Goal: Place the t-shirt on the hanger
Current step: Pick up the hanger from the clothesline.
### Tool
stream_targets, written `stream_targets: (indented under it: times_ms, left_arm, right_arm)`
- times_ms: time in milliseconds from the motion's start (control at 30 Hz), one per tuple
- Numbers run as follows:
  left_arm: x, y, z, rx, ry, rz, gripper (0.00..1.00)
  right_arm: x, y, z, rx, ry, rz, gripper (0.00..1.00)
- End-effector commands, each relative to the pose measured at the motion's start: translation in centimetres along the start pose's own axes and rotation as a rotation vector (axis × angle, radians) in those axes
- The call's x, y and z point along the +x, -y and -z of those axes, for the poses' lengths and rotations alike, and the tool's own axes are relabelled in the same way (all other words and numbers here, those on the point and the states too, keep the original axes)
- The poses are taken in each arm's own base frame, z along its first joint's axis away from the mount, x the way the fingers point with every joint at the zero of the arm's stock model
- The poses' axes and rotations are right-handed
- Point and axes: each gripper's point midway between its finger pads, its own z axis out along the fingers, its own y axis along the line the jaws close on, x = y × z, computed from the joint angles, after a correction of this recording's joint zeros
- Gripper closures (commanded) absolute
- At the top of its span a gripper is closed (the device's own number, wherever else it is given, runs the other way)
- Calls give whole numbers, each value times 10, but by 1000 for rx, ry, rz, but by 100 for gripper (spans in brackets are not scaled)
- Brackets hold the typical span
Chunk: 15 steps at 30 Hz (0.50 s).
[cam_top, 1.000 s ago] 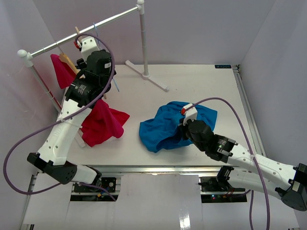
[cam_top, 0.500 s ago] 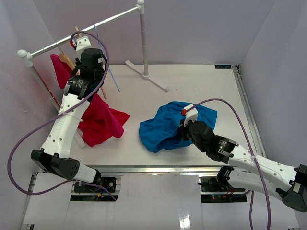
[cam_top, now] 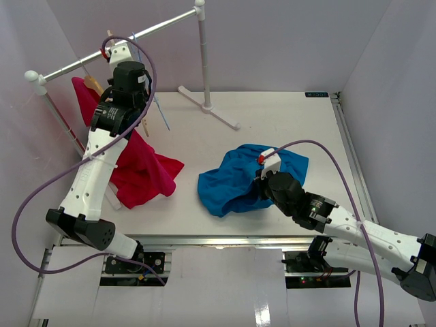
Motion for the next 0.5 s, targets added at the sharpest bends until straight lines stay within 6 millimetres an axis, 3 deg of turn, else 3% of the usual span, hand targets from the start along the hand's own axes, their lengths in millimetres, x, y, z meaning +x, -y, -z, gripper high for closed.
stream_targets:
  times_ms: [0, 100, 300, 467]
  left_arm:
    - [-40, -14, 23, -8, 85, 50, 100]
    - [-44, -14, 30, 13, 86, 63, 100]
    - [-34, -7, 38, 110, 90, 29, 100]
    - [-24, -21, 41, 74, 98, 6, 100]
  right_arm:
    - [-7, -1, -3, 2, 34, -12, 92]
    - [-6, -1, -5, 4, 29, -10, 92]
    - [-4, -3, -8, 0, 21, -3, 92]
    - [-3, -4, -8, -5, 18, -2, 92]
